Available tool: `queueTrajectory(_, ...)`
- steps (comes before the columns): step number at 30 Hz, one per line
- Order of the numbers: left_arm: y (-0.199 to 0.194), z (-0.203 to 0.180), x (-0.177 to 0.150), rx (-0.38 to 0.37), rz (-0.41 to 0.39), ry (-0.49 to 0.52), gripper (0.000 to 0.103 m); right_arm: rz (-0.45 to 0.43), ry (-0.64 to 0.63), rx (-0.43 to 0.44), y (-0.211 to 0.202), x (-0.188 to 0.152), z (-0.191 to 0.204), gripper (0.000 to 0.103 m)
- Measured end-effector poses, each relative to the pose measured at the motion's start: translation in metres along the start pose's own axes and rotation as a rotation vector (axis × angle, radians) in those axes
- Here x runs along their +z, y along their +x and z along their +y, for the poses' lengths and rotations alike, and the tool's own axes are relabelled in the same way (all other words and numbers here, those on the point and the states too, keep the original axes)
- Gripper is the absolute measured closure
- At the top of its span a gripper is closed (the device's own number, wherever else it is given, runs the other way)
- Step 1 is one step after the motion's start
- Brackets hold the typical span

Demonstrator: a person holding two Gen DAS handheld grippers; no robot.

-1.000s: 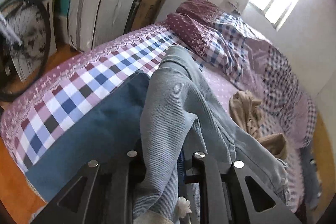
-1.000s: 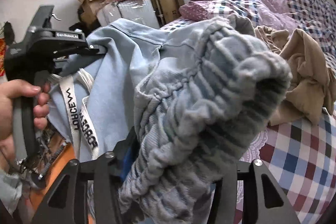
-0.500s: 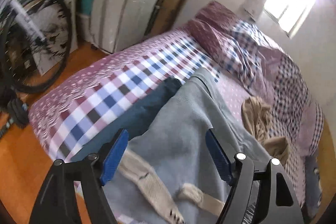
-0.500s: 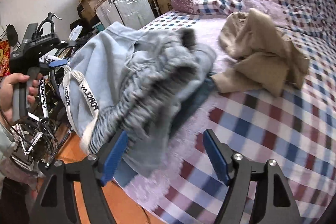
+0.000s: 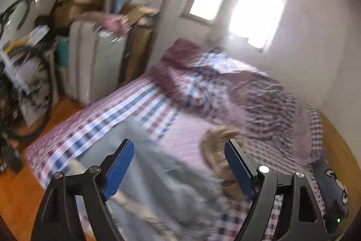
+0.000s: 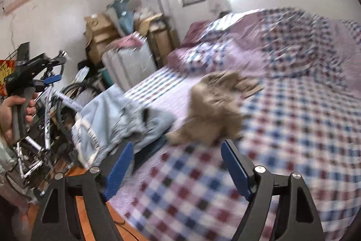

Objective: Fold clothes

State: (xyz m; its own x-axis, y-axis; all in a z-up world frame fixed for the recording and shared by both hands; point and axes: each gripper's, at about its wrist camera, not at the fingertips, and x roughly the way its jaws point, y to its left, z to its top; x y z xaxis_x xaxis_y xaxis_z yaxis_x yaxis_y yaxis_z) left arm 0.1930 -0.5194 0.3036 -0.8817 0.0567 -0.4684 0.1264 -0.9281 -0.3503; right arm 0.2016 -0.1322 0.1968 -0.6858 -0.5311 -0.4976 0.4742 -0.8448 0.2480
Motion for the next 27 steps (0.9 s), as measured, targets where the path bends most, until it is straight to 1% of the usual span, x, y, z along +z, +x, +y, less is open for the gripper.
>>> queueTrajectory(2, -0.004, -0.037, -0.002, -0.062, -0.025, 0.008, 0.015, -0.039, 0.016, -0.023, -0.024, 0.008, -0.025, 0.017)
queueTrajectory(5, -0.008, -0.095, -0.009, -0.148, -0.054, 0.023, 0.014, -0.103, 0.04, -0.084, -0.063, 0.022, -0.07, 0.015)
queueTrajectory(7, -0.006, -0.137, -0.021, -0.195, -0.081, 0.056, 0.014, -0.144, 0.049, -0.129, -0.088, 0.031, -0.098, 0.012)
queueTrajectory(10, -0.003, -0.2, -0.039, -0.265, -0.122, 0.108, 0.01, -0.203, 0.047, -0.191, -0.122, 0.038, -0.137, 0.008)
queueTrajectory(13, 0.014, -0.263, -0.069, -0.352, -0.109, 0.154, 0.005, -0.24, 0.042, -0.263, -0.149, 0.04, -0.176, 0.005)
queueTrajectory(14, 0.02, -0.28, -0.078, -0.371, -0.098, 0.162, 0.001, -0.246, 0.042, -0.28, -0.155, 0.04, -0.186, 0.004)
queueTrajectory(16, 0.037, -0.31, -0.099, -0.403, -0.072, 0.179, 0.0, -0.248, 0.058, -0.313, -0.162, 0.039, -0.207, 0.003)
queueTrajectory(19, 0.071, -0.358, -0.139, -0.384, -0.01, 0.241, 0.0, -0.249, 0.093, -0.37, -0.168, 0.034, -0.241, 0.002)
queueTrajectory(22, 0.111, -0.394, -0.18, -0.385, 0.072, 0.285, 0.0, -0.23, 0.137, -0.422, -0.162, 0.028, -0.277, 0.002)
queueTrajectory(24, 0.138, -0.412, -0.208, -0.381, 0.122, 0.306, 0.0, -0.208, 0.165, -0.451, -0.154, 0.023, -0.301, 0.002)
queueTrajectory(27, 0.166, -0.432, -0.243, -0.358, 0.177, 0.322, 0.0, -0.173, 0.185, -0.478, -0.135, 0.012, -0.328, 0.002)
